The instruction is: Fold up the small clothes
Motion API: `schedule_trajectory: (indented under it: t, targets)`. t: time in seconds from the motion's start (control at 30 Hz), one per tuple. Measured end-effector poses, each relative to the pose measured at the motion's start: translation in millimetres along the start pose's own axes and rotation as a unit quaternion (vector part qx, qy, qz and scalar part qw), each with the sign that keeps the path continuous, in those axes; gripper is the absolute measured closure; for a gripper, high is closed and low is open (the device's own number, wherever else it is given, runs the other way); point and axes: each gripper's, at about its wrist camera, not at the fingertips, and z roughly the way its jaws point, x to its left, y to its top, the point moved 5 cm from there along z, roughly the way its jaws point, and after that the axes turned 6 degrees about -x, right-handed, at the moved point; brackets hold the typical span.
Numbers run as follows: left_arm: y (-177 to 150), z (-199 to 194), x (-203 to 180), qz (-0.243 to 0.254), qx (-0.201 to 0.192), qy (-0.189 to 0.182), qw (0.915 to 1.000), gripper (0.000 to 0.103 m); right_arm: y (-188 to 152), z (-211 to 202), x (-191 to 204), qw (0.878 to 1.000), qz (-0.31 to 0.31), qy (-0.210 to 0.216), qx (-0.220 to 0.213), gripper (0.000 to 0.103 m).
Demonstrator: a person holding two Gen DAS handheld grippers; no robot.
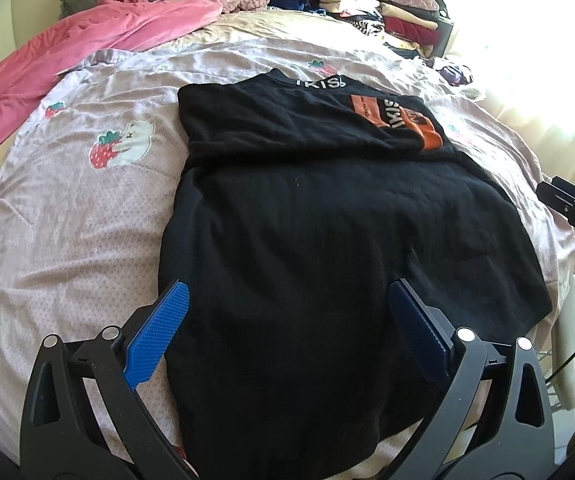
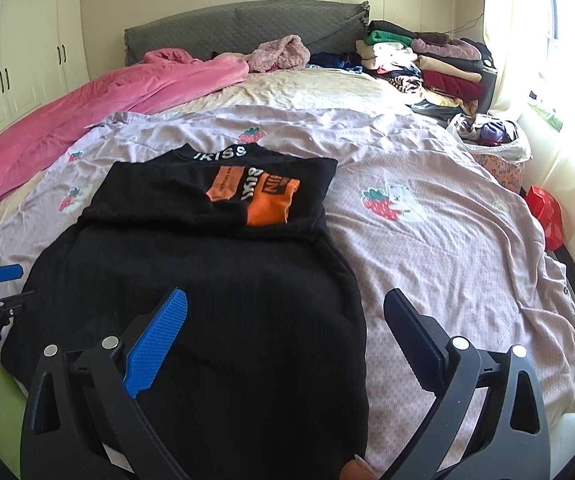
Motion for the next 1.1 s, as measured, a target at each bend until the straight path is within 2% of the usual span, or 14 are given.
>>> schedule_trajectory:
  t: [0.67, 1.1]
  targets:
    - [-24, -21, 22, -0.026, -0.007, 0.017, 0.9995, 0.009, -37, -25, -17, 1.0, 0.004, -0.016, 0.023, 0.005]
    - [-52, -5, 36, -0.035, 0.048, 0.034, 0.9976, 0.009, -73, -23, -32, 0.998, 0.007, -0.029, 0.058, 0.005]
